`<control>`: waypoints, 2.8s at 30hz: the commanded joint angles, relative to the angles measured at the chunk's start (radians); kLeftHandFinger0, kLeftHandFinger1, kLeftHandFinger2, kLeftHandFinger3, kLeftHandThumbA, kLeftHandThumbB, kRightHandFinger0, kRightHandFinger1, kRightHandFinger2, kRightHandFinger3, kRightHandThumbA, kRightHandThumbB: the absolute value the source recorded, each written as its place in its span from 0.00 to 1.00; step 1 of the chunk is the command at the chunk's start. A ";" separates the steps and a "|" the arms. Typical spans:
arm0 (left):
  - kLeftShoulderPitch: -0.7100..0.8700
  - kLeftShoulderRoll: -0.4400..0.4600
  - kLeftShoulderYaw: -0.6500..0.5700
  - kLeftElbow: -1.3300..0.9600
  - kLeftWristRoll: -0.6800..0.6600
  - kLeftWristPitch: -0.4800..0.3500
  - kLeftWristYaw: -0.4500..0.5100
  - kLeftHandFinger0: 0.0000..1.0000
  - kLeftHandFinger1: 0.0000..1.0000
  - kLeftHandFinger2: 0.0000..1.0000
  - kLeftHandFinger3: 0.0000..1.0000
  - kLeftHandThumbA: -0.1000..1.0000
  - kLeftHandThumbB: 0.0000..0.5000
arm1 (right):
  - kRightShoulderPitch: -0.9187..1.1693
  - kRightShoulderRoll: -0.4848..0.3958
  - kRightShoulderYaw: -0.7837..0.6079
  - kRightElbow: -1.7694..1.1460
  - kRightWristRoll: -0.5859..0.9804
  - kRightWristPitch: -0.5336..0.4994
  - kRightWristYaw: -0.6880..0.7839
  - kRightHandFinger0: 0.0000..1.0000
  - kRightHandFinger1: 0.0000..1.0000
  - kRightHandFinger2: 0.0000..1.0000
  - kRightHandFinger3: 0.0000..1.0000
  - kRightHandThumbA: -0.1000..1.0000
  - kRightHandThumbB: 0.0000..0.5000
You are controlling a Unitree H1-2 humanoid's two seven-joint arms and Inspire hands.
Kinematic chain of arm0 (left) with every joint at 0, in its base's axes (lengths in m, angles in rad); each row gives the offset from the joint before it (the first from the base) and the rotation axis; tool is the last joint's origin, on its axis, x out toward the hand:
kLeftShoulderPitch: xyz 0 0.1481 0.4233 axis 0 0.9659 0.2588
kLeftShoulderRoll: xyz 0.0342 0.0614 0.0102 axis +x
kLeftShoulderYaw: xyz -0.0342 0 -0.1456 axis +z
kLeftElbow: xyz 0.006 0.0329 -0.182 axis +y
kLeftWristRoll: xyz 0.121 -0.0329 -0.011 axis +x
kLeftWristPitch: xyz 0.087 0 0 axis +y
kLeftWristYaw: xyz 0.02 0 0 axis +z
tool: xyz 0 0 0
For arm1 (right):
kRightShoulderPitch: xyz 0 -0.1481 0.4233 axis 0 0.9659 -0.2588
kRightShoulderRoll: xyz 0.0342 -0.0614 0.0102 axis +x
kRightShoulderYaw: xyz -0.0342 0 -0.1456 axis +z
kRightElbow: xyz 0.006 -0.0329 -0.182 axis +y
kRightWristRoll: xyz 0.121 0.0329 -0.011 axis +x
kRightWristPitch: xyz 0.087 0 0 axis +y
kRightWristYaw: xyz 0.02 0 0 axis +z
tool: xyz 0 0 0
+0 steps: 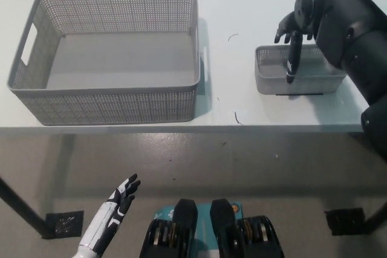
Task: Use the right hand to pick up a small rectangular container and put it into a bigger container on the left side
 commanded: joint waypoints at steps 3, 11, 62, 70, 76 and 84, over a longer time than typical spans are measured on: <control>-0.006 0.015 0.007 -0.033 0.003 -0.021 -0.005 1.00 1.00 1.00 1.00 1.00 0.52 | -0.026 0.008 0.011 0.033 -0.034 0.019 -0.082 1.00 1.00 1.00 1.00 1.00 0.97; -0.012 0.012 0.006 -0.032 -0.002 -0.019 -0.007 1.00 1.00 1.00 1.00 1.00 0.51 | 0.006 0.013 0.020 0.056 -0.047 0.032 -0.165 1.00 1.00 1.00 1.00 1.00 1.00; -0.052 0.018 0.010 -0.016 -0.010 -0.019 -0.013 1.00 1.00 1.00 1.00 1.00 0.51 | -0.006 -0.107 -0.130 -0.069 -0.029 -0.252 -0.979 0.07 0.57 0.92 0.47 0.00 0.27; -0.048 0.019 0.010 -0.022 -0.008 -0.011 -0.012 1.00 1.00 1.00 1.00 1.00 0.54 | -0.080 -0.153 -0.177 -0.179 -0.039 -0.289 -0.994 0.09 0.58 0.93 1.00 0.00 0.33; -0.049 0.020 0.005 -0.019 -0.003 -0.021 -0.013 1.00 1.00 1.00 1.00 1.00 0.51 | -0.106 -0.126 -0.184 -0.285 -0.056 -0.261 -0.954 0.00 0.41 0.82 0.52 0.00 0.48; -0.055 0.021 0.003 -0.015 -0.004 -0.010 -0.016 1.00 1.00 1.00 1.00 1.00 0.53 | -0.158 0.035 -0.154 -0.273 -0.070 -0.275 -0.932 0.02 0.36 0.74 0.48 0.00 0.50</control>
